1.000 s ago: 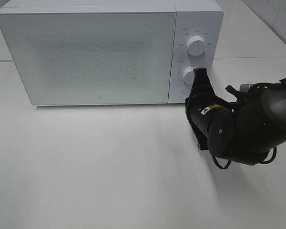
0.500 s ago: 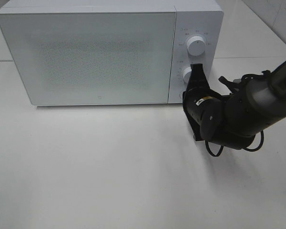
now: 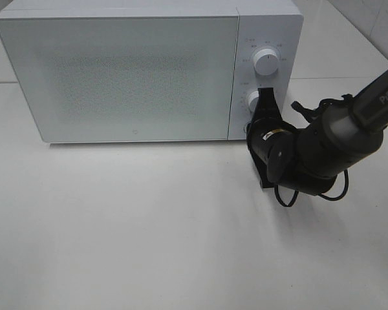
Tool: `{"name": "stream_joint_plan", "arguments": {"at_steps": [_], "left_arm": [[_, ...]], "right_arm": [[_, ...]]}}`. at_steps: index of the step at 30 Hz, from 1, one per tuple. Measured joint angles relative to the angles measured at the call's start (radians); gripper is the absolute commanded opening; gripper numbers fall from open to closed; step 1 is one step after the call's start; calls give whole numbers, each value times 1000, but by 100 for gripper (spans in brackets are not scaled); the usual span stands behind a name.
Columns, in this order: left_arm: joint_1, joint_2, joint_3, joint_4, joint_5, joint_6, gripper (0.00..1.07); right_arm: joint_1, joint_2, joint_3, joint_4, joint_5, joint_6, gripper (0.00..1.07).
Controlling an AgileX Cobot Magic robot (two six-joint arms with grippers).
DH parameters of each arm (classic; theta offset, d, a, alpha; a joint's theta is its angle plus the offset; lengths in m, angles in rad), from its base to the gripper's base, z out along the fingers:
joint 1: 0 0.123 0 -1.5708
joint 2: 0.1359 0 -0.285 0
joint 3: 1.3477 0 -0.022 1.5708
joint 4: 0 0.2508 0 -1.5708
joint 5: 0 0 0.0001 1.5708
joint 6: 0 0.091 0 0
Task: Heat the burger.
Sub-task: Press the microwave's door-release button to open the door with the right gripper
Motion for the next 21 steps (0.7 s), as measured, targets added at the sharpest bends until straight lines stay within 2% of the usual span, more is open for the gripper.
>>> {"name": "stream_joint_plan", "arguments": {"at_steps": [21], "left_arm": [[0,0,0,0,0,0,98]], "right_arm": [[-4,0,-51,33,58,54,0]]}}
